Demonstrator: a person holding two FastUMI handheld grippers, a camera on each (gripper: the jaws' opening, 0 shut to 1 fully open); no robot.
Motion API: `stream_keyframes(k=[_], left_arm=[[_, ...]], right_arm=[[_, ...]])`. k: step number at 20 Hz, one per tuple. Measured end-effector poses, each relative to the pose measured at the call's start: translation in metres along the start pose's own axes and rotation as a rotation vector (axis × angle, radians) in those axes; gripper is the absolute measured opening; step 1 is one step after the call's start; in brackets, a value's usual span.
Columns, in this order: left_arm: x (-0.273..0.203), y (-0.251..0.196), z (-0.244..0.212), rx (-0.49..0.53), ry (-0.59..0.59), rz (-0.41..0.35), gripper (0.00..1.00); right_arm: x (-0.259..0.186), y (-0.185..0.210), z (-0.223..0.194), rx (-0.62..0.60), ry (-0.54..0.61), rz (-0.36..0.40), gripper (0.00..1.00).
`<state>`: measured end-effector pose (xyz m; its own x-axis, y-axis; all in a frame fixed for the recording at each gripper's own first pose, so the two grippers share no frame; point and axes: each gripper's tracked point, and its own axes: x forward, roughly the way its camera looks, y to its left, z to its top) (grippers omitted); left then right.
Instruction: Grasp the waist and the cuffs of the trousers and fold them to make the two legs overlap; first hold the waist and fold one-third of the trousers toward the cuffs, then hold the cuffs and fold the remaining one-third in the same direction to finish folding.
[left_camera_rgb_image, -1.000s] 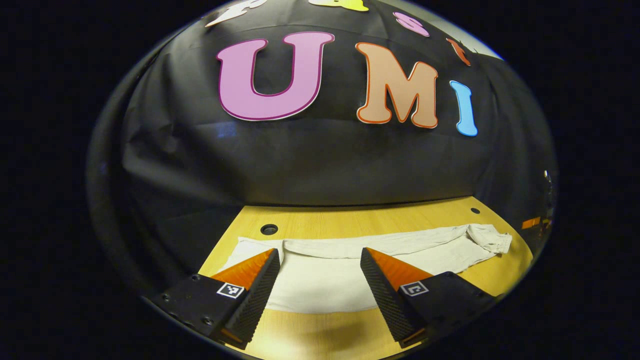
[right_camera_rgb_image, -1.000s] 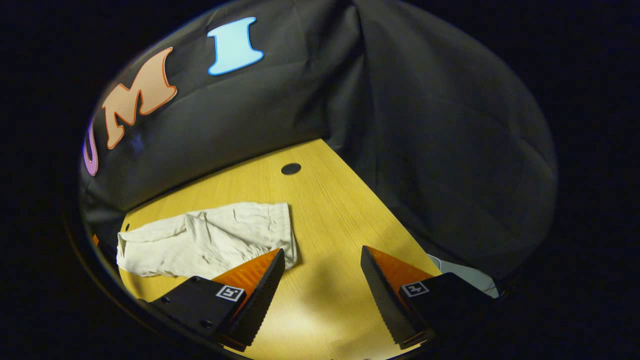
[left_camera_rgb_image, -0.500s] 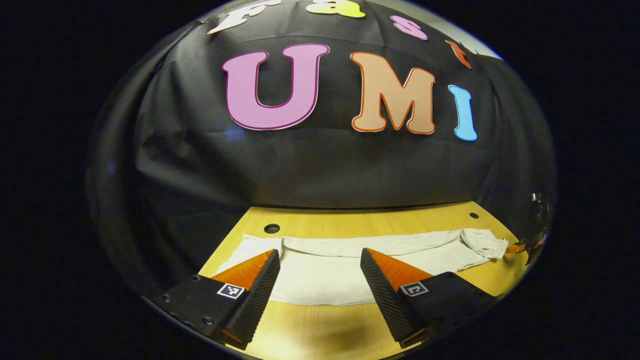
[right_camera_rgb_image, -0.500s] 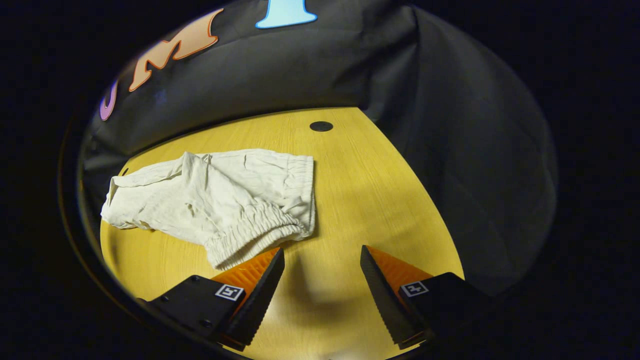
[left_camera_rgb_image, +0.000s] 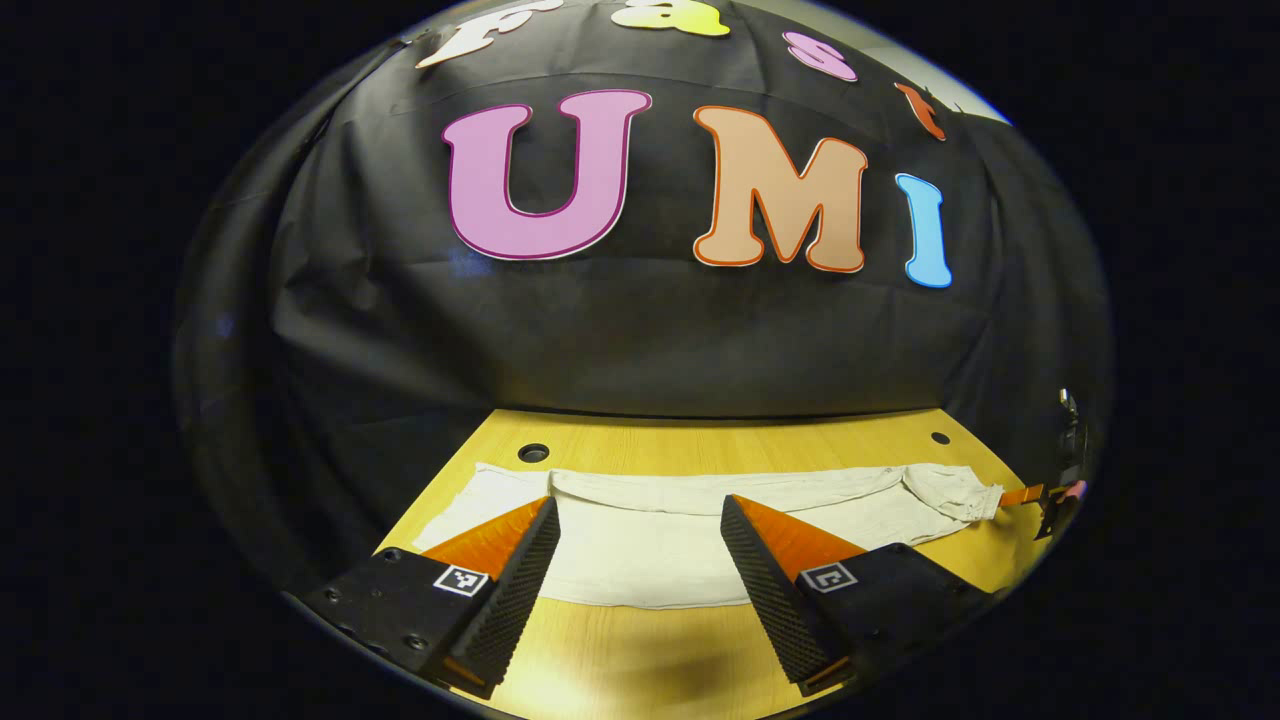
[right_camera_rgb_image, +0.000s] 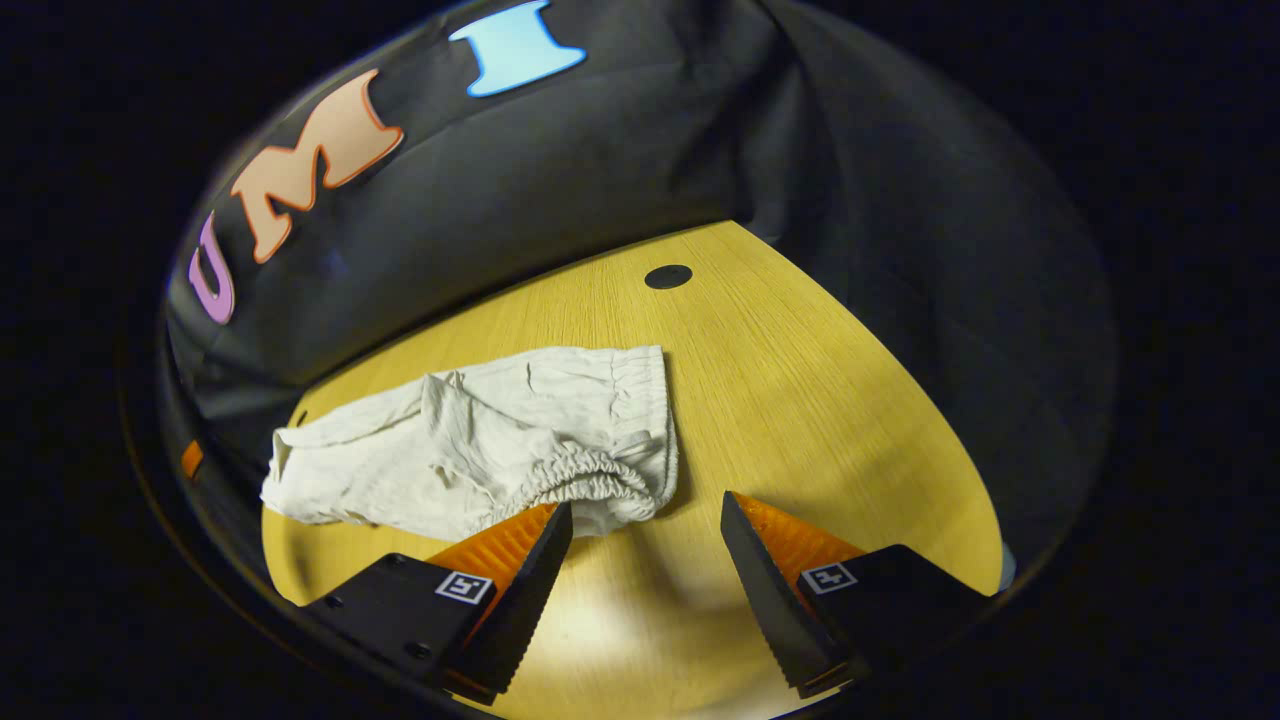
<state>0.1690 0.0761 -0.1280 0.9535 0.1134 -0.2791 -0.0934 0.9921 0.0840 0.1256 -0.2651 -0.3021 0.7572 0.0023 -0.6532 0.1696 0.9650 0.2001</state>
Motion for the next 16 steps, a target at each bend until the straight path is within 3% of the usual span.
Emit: stream_keyframes(k=[8, 10, 14, 15, 16], left_arm=[[0.001, -0.001, 0.003, -0.007, -0.023, 0.004, 0.96], [0.001, 0.0, 0.005, -0.014, -0.03, 0.009, 0.96], [0.002, 0.002, 0.006, -0.011, -0.042, 0.027, 0.96], [0.002, 0.003, 0.006, -0.012, -0.042, 0.029, 0.96], [0.003, 0.003, 0.006, -0.017, -0.042, 0.031, 0.96]], right_arm=[[0.022, 0.018, 0.001, 0.197, 0.021, 0.087, 0.93], [0.03, 0.018, -0.008, 0.224, 0.048, 0.08, 0.65], [0.036, 0.015, -0.006, 0.298, 0.036, 0.071, 0.34], [0.033, 0.014, -0.004, 0.317, 0.031, 0.067, 0.33], [0.032, 0.013, 0.001, 0.332, 0.014, 0.06, 0.21]])
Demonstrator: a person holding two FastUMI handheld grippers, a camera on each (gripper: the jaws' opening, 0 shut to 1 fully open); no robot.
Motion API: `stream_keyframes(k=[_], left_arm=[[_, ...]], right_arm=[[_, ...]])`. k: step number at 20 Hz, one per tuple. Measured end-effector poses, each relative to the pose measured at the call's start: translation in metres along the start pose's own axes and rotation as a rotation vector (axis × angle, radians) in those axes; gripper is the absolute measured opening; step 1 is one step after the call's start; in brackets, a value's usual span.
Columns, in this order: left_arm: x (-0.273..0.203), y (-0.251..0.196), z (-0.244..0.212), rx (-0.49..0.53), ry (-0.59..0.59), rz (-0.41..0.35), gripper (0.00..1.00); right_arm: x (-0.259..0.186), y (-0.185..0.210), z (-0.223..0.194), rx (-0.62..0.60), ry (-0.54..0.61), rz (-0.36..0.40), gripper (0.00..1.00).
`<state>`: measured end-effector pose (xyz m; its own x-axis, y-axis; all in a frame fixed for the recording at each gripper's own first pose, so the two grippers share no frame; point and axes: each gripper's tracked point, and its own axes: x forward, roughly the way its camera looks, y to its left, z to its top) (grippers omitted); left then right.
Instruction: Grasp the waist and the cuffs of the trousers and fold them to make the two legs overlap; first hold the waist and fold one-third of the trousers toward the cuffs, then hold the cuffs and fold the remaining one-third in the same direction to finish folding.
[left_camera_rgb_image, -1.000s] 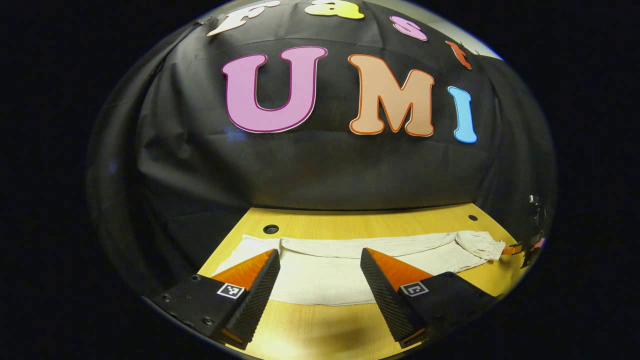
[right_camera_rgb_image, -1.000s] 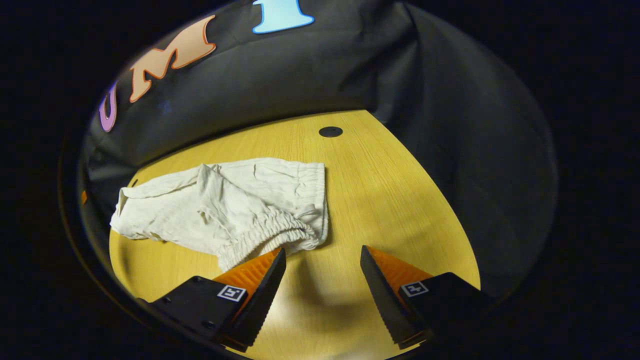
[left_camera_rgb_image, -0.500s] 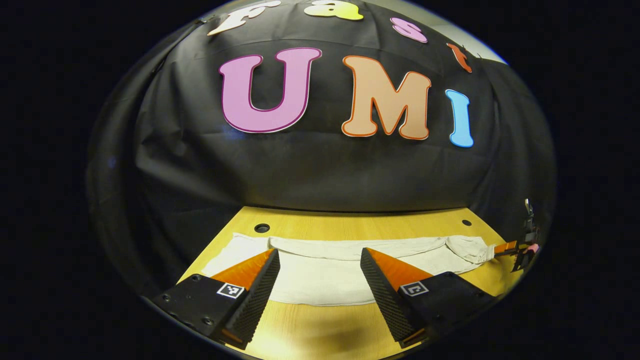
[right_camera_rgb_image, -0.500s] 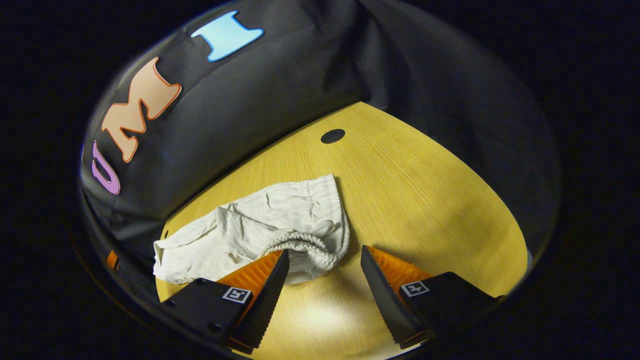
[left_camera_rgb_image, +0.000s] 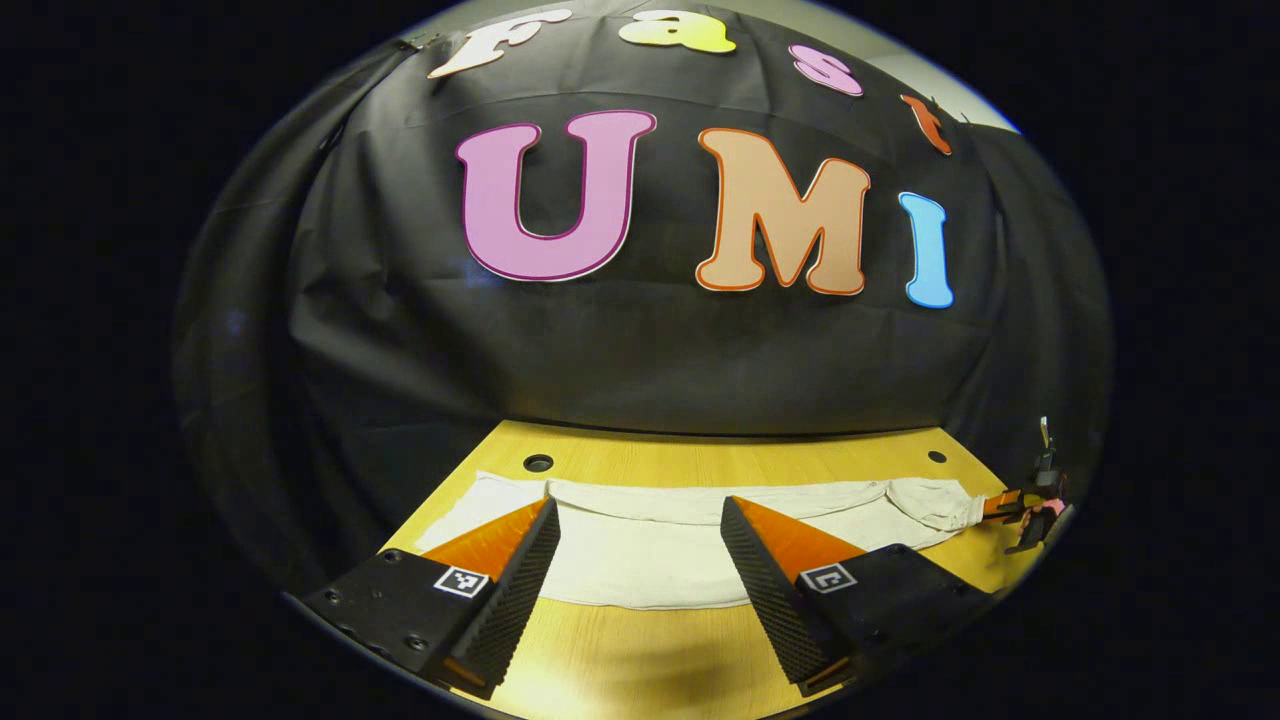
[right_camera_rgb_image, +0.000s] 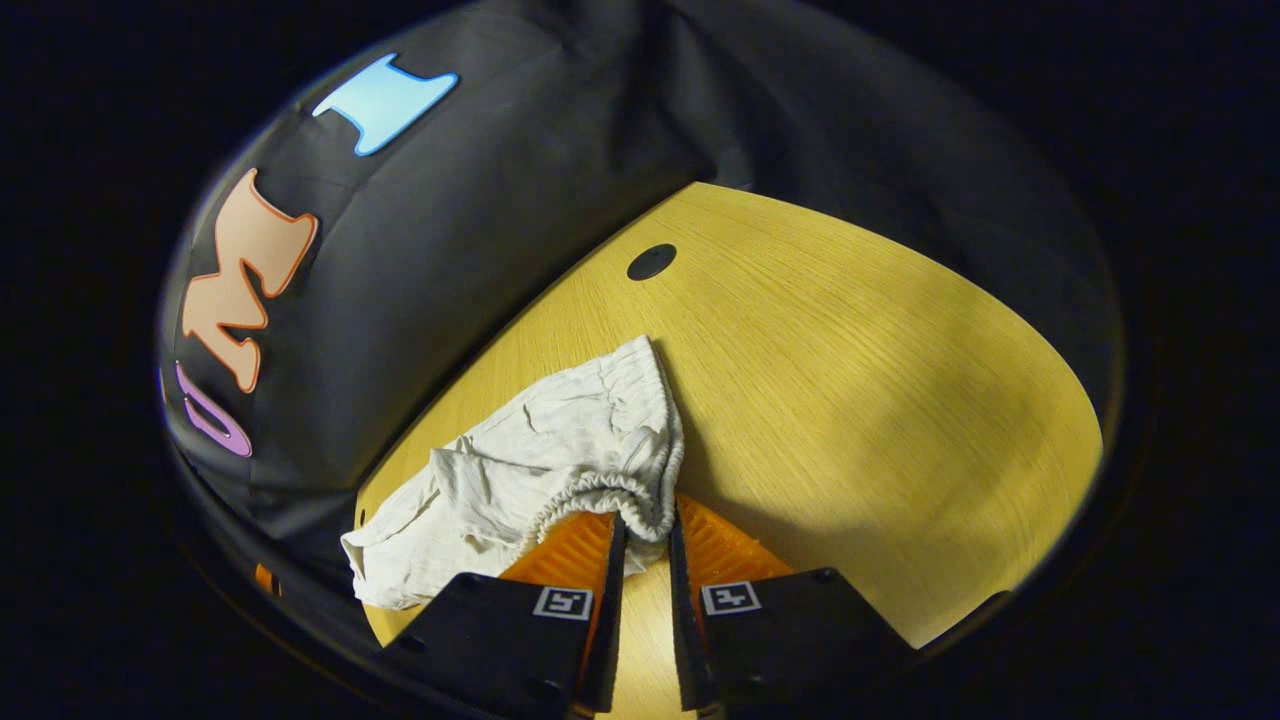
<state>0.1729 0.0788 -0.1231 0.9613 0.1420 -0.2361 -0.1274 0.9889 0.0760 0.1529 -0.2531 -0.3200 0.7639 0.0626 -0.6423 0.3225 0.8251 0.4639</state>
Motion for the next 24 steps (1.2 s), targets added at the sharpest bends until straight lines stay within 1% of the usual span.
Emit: stream_keyframes(k=[1, 2, 7, 8, 10, 14, 17, 19, 20, 21, 22, 24], left_arm=[[0.0, 0.0, 0.001, -0.005, -0.001, 0.002, 0.96], [0.001, 0.0, 0.0, -0.012, -0.003, 0.004, 0.96], [0.003, -0.001, -0.001, -0.039, -0.009, 0.001, 0.96], [0.004, -0.001, -0.001, -0.042, -0.011, -0.002, 0.96], [0.005, -0.001, -0.002, -0.047, -0.012, -0.01, 0.96], [0.006, -0.003, -0.003, -0.056, -0.009, -0.041, 0.96], [0.006, -0.003, -0.005, -0.066, -0.001, -0.068, 0.94], [0.007, -0.005, -0.005, -0.087, 0.003, -0.094, 0.95], [0.007, -0.006, -0.006, -0.098, 0.004, -0.105, 0.95], [0.008, -0.006, -0.006, -0.106, 0.005, -0.115, 0.95], [0.009, -0.005, -0.006, -0.113, 0.004, -0.122, 0.95], [0.01, -0.002, -0.007, -0.125, 0.004, -0.133, 0.95]], right_arm=[[0.0, 0.003, 0.003, -0.001, -0.019, 0.004, 0.25], [-0.003, 0.007, 0.007, -0.01, -0.041, 0.02, 0.2], [-0.022, 0.042, 0.024, -0.048, -0.149, 0.083, 0.2], [-0.028, 0.049, 0.028, -0.05, -0.17, 0.095, 0.13], [-0.041, 0.075, 0.033, -0.062, -0.209, 0.136, 0.13], [-0.064, 0.14, 0.031, -0.125, -0.261, 0.206, 0.13], [-0.078, 0.201, 0.026, -0.197, -0.299, 0.245, 0.13], [-0.086, 0.242, 0.017, -0.271, -0.326, 0.259, 0.13], [-0.083, 0.261, 0.015, -0.303, -0.346, 0.25, 0.13], [-0.083, 0.285, 0.006, -0.331, -0.346, 0.266, 0.1], [-0.079, 0.304, -0.001, -0.351, -0.347, 0.277, 0.09], [-0.074, 0.345, -0.03, -0.387, -0.32, 0.306, 0.09]])
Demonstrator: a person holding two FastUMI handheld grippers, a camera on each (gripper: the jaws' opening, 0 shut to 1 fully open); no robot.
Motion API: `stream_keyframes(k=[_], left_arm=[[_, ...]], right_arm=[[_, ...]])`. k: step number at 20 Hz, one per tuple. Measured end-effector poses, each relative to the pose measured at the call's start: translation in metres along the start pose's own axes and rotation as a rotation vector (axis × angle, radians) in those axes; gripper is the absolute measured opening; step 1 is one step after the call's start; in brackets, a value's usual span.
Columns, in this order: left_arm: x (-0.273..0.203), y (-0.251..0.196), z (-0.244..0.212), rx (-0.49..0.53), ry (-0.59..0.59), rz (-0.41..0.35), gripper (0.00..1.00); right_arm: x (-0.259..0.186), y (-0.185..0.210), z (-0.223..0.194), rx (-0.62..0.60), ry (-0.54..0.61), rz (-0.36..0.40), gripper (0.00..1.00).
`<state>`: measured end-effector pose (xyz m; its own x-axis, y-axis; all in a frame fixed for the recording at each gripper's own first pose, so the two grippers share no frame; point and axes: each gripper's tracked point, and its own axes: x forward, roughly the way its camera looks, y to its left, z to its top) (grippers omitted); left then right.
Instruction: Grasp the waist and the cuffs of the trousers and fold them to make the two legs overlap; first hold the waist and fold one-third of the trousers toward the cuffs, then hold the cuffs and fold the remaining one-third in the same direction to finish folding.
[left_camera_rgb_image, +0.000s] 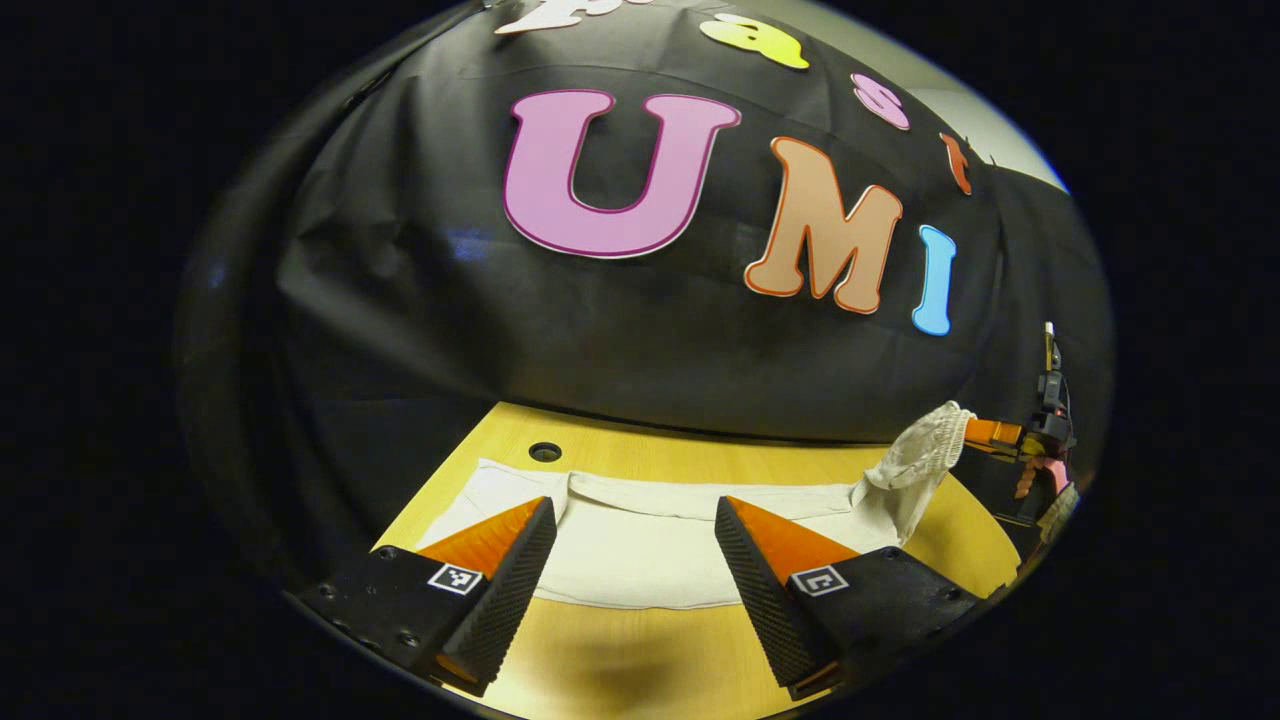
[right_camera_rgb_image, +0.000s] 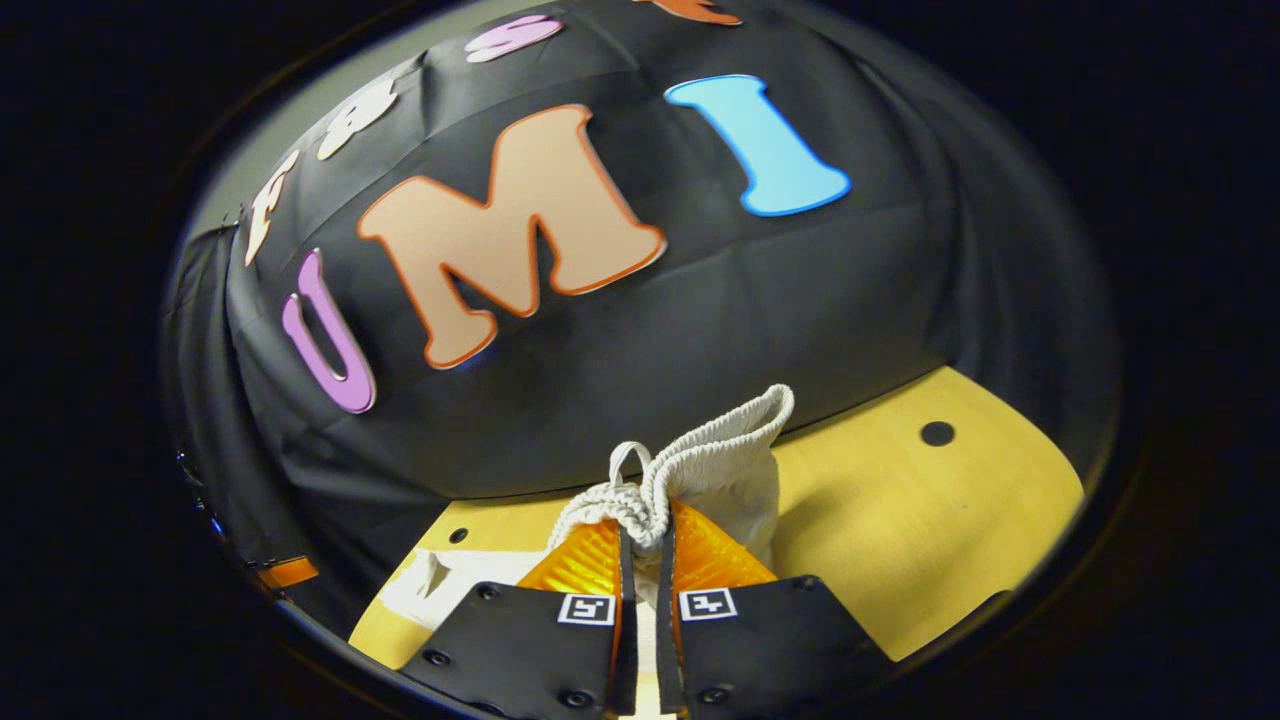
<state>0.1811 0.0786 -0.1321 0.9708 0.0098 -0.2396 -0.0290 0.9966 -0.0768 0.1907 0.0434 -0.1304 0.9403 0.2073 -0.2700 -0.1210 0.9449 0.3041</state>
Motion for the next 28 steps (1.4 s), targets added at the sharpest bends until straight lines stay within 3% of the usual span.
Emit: stream_keyframes(k=[4, 8, 10, 12, 15, 16, 17, 20, 21, 22, 23, 24, 26, 27, 28], left_arm=[[0.0, 0.009, -0.003, -0.009, 0.013, -0.001, 0.96], [-0.001, 0.018, -0.006, -0.019, 0.02, 0.008, 0.95], [-0.001, 0.021, -0.008, -0.032, 0.026, 0.015, 0.95], [-0.003, 0.023, -0.01, -0.048, 0.032, 0.024, 0.96], [-0.002, 0.027, -0.014, -0.084, 0.035, 0.044, 0.95], [-0.002, 0.027, -0.016, -0.098, 0.042, 0.058, 0.96], [-0.003, 0.03, -0.019, -0.11, 0.051, 0.077, 0.96], [-0.005, 0.043, -0.026, -0.117, 0.079, 0.146, 0.96], [-0.007, 0.048, -0.03, -0.112, 0.094, 0.164, 0.96], [-0.009, 0.053, -0.034, -0.105, 0.112, 0.18, 0.96], [-0.01, 0.058, -0.038, -0.096, 0.132, 0.195, 0.96], [-0.012, 0.061, -0.041, -0.083, 0.151, 0.206, 0.96], [-0.013, 0.071, -0.048, -0.05, 0.186, 0.229, 0.96], [-0.012, 0.072, -0.05, -0.037, 0.201, 0.235, 0.96], [-0.011, 0.07, -0.05, -0.025, 0.213, 0.238, 0.96]], right_arm=[[0.027, 0.083, -0.044, -0.117, 0.059, 0.043, 0.09], [0.053, 0.149, -0.121, -0.199, 0.18, 0.094, 0.09], [0.063, 0.161, -0.158, -0.255, 0.241, 0.109, 0.1], [0.059, 0.149, -0.176, -0.29, 0.306, 0.128, 0.1], [0.062, 0.139, -0.196, -0.302, 0.391, 0.143, 0.23], [0.057, 0.138, -0.197, -0.297, 0.407, 0.147, 0.34], [0.05, 0.141, -0.195, -0.285, 0.413, 0.166, 0.34], [0.035, 0.141, -0.193, -0.291, 0.395, 0.155, 0.97], [0.032, 0.139, -0.194, -0.298, 0.389, 0.142, 0.92], [0.031, 0.138, -0.192, -0.301, 0.387, 0.129, 0.96], [0.029, 0.135, -0.191, -0.298, 0.388, 0.119, 0.92], [0.024, 0.133, -0.189, -0.292, 0.385, 0.11, 0.97], [0.012, 0.121, -0.176, -0.295, 0.362, 0.082, 0.92], [0.008, 0.115, -0.17, -0.302, 0.348, 0.063, 0.96], [0.004, 0.108, -0.163, -0.306, 0.333, 0.038, 0.92]])
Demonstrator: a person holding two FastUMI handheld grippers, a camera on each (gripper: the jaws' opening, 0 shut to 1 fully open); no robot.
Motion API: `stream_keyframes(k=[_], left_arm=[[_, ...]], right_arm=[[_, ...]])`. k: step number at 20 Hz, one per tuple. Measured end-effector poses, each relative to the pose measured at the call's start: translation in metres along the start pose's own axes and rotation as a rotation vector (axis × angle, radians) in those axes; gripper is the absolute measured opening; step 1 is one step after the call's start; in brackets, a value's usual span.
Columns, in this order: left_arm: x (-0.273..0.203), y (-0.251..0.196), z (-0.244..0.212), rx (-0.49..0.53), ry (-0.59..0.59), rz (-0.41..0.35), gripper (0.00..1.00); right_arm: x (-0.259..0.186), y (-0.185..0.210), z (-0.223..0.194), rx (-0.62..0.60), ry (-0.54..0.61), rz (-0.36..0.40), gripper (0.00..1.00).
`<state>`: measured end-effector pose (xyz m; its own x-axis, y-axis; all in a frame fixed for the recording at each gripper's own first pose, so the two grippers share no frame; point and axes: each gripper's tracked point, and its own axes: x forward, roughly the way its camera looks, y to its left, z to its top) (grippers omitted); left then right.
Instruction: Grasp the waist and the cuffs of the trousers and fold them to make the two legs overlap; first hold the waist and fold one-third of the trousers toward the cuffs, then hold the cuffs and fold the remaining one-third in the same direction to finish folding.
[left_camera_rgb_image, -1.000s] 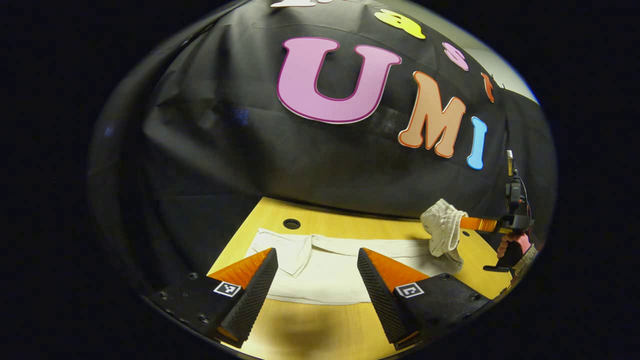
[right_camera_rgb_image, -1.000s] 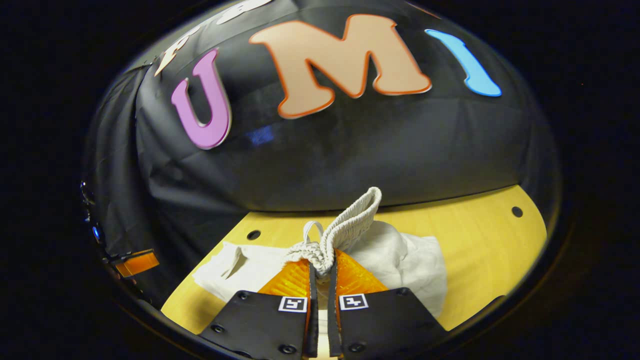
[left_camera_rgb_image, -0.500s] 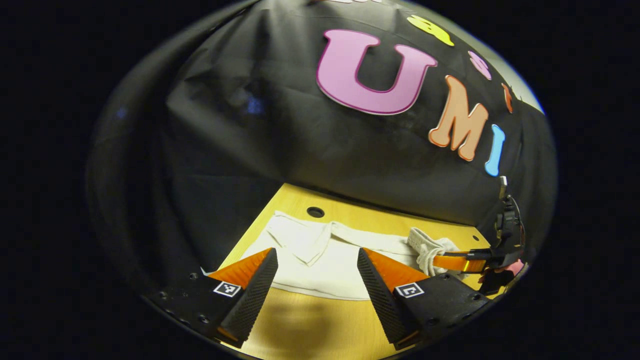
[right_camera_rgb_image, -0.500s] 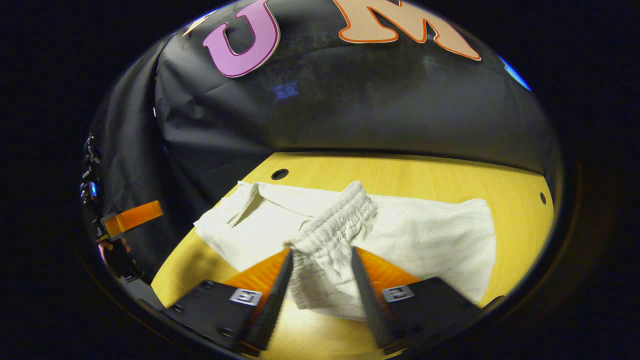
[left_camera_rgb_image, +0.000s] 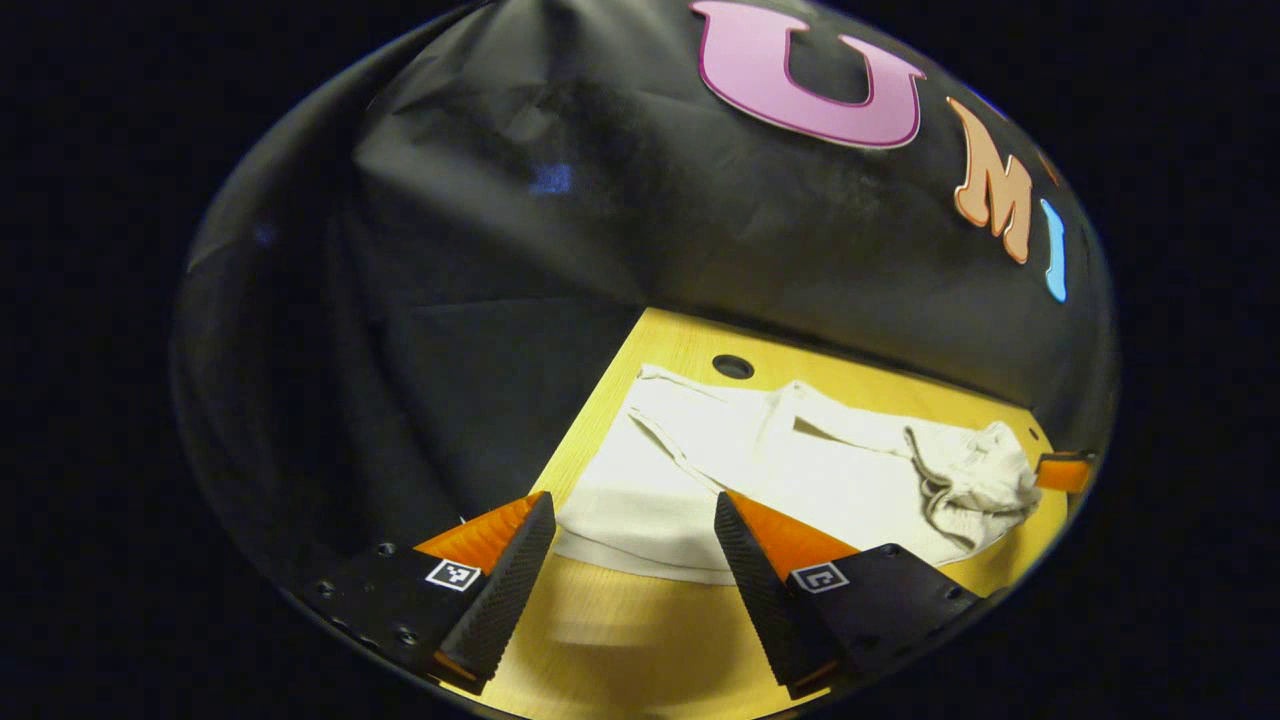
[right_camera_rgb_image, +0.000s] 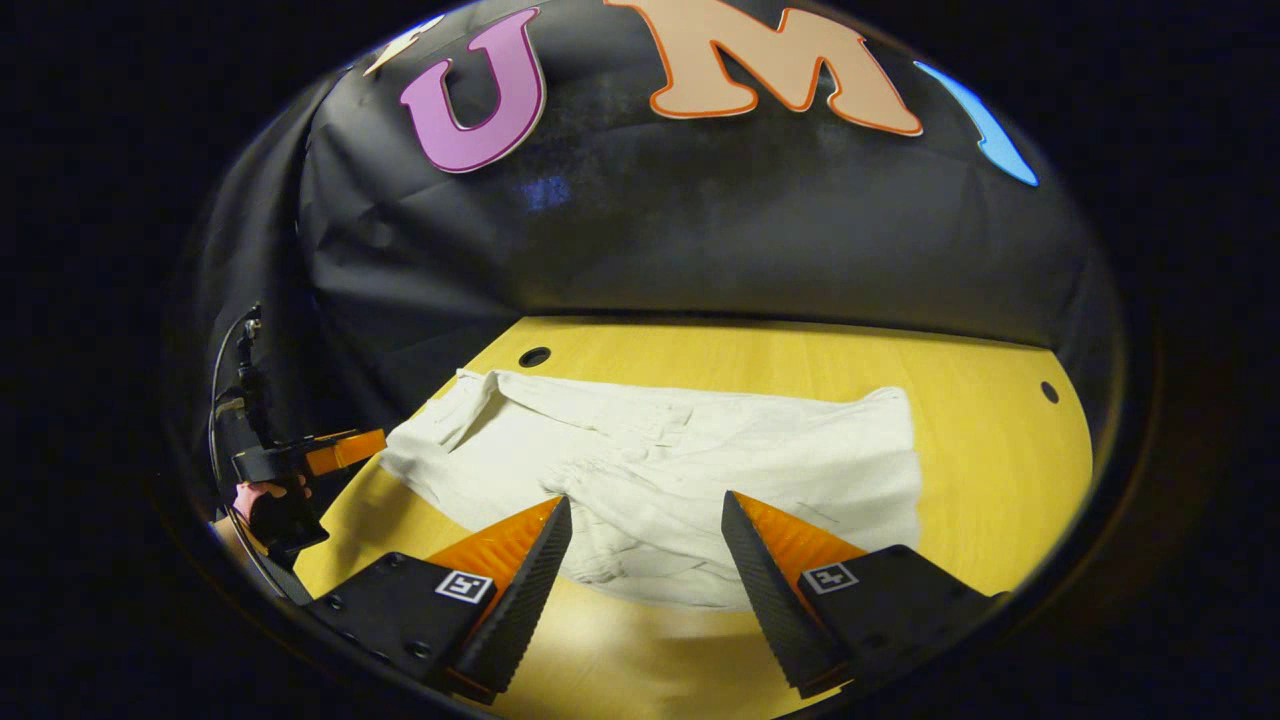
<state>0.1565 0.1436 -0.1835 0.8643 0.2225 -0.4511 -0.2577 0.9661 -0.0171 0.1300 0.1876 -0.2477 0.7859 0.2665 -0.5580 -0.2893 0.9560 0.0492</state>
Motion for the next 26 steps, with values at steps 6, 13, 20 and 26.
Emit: stream_keyframes(k=[6, 13, 20, 26], left_arm=[[0.0, 0.003, -0.001, 0.058, 0.054, 0.041, 0.96], [0.002, 0.003, -0.005, 0.069, 0.086, 0.069, 0.97], [-0.001, -0.004, -0.006, 0.116, 0.116, 0.001, 0.75], [0.01, -0.024, -0.006, 0.11, 0.096, -0.027, 0.15]], right_arm=[[-0.026, -0.054, 0.007, 0.073, -0.025, -0.123, 0.92], [-0.045, -0.098, 0.017, 0.089, -0.057, -0.226, 0.92], [-0.056, -0.099, 0.011, 0.094, -0.048, -0.219, 0.96], [-0.071, -0.101, 0.012, 0.084, -0.068, -0.207, 0.96]])
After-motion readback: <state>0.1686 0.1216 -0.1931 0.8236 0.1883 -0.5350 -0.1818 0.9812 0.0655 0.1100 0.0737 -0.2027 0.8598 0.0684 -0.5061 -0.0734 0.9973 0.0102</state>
